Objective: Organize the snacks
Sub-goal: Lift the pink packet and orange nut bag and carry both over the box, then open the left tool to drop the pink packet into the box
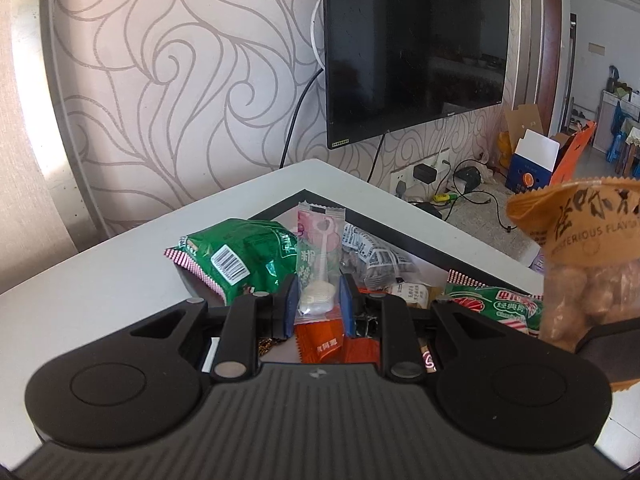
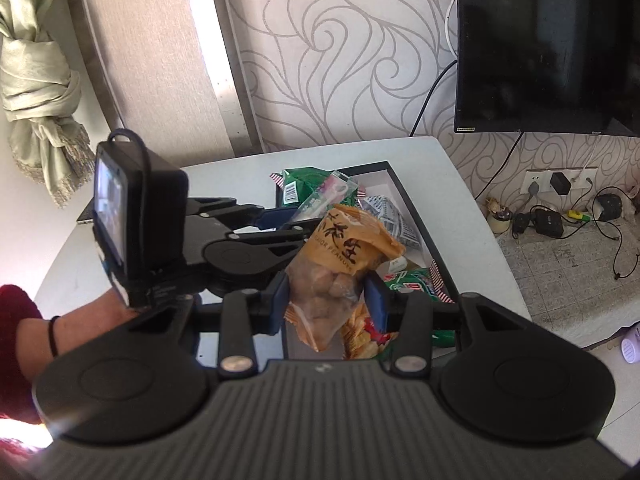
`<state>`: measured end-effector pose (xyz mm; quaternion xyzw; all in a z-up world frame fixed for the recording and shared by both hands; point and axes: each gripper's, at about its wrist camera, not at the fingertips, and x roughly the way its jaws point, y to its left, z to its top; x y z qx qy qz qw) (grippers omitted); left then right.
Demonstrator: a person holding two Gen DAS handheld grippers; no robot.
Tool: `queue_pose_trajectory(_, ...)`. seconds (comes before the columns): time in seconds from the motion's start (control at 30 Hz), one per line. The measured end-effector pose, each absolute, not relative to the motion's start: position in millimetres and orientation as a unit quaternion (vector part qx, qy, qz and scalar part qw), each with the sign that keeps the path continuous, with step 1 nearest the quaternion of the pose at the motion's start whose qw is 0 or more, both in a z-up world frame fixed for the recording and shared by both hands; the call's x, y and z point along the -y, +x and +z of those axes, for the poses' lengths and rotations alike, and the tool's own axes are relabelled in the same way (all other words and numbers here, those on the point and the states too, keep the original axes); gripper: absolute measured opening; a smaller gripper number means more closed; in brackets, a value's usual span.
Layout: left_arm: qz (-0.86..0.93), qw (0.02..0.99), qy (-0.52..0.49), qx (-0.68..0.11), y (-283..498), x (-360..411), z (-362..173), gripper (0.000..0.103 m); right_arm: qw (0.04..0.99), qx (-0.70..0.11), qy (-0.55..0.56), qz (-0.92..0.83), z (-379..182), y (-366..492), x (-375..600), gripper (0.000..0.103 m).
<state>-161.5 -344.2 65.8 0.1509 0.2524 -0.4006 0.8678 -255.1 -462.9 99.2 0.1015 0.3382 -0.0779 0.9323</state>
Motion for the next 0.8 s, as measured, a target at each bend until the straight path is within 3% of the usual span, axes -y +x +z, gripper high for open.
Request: queue_pose_trajectory(0.8, -0.383, 0.867, 0.155, -0.279, -134, 379, 40, 0.026, 0.925, -0.357, 0.107, -0.072, 91, -251, 475, 0.043)
